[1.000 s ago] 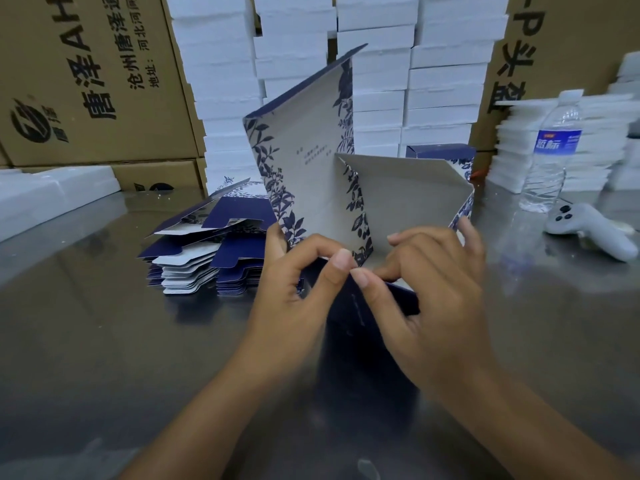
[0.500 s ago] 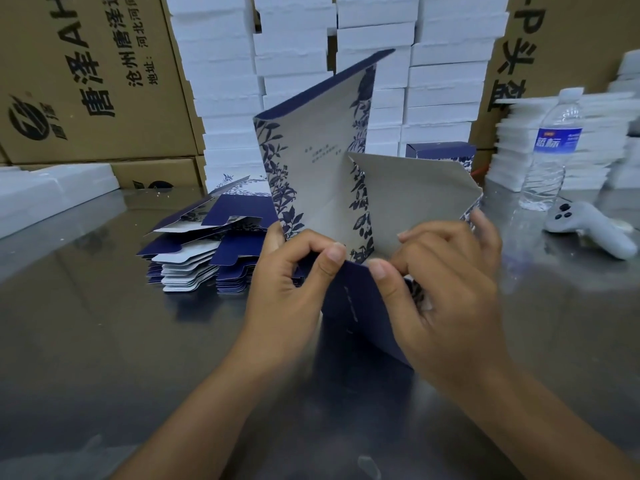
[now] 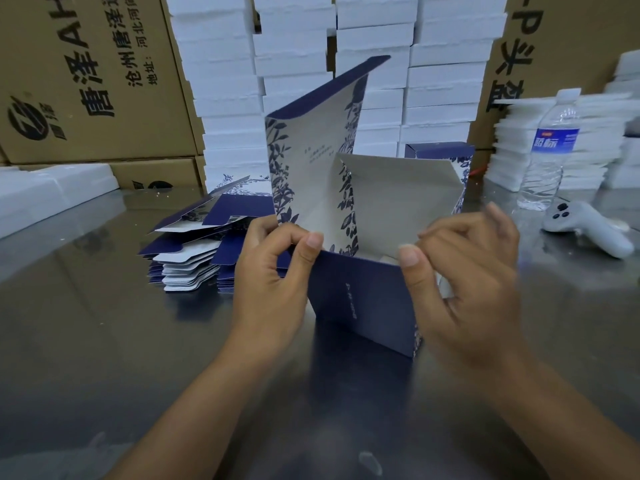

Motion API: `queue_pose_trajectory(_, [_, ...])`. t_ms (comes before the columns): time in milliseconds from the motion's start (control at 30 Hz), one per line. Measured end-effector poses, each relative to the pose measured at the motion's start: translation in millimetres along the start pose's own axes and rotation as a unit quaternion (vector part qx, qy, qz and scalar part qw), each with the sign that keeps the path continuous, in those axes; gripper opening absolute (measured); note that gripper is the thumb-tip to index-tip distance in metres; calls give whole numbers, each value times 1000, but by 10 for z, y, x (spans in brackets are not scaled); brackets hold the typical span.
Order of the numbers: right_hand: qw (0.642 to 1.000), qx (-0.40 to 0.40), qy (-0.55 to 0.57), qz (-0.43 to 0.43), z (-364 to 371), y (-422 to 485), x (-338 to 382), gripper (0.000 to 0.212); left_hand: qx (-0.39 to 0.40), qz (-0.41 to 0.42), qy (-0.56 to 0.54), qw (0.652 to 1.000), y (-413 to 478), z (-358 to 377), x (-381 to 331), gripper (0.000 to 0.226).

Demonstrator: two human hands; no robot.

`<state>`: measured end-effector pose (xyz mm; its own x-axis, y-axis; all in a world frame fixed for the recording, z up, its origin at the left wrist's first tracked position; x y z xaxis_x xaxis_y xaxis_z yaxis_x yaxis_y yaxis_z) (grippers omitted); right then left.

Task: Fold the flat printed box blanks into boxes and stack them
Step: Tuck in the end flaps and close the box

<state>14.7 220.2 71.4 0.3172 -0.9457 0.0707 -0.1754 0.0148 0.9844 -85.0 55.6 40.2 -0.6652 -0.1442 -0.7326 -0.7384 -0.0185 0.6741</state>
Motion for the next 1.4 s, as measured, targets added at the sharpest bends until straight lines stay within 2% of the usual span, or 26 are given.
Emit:
queue_pose_trajectory(67, [1000,0,-15,-1,-3,11,-46,40,-7,15,12,1000,-4,-19,-14,34])
queue_pose_trajectory(233, [1000,-1,-10,19,11,8,-111,37,-56,115,138,982,-48,-139,-194,30])
queue_pose_trajectory(467, [1000,-12,1,12,-15,-3,-101,39,-64,143,143,977,-48,-152,-262,35])
queue_pose_trajectory(600, [1000,-27,-9,5,-54,7,-102,37,-67,192,197,959,-68,-154,-337,37])
queue_pose_trajectory(833, [1000,-19,12,8,-52,-8,-62,40,-40,167,159,972,-18,-135,-280,31])
queue_pose_trajectory(967, [993,-56,75,73,-184,53,-224,29,-26,82,73,994,9,-130,-145,25])
queue_pose_trajectory(1033, [972,-63,128,184,-168,49,-475,20,-34,18,9,999,27,-150,-47,20])
queue_pose_trajectory(1100, [913,-44,227,335,5,-74,-775,19,-44,-37,-58,997,40,-161,46,20])
queue_pose_trajectory(1167, [837,6,307,453,268,-246,-963,37,-53,-80,-127,987,43,-156,131,24])
queue_pose_trajectory(1200, [811,49,324,484,390,-311,-993,48,-52,-95,-152,983,38,-145,159,25])
queue_pose_trajectory(1233, [798,95,332,494,484,-350,-980,56,-46,-107,-168,979,34,-128,173,27])
queue_pose_trajectory(1300, [790,162,345,479,592,-379,-894,55,-27,-127,-186,974,22,-85,188,29])
queue_pose_trajectory(1400, [784,217,375,444,668,-387,-748,60,-7,-142,-215,966,18,-46,209,24])
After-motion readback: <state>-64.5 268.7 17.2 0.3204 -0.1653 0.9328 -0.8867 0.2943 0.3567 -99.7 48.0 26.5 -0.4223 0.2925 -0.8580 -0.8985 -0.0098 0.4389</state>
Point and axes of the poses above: each hand's wrist, its own y-axis towards the middle knuckle, its own z-axis out of the palm, x = y × z, the point moved 10 cm from there along y, towards the middle knuckle, and after that the axes turned 7 degrees about -y, right-handed, at the moved point
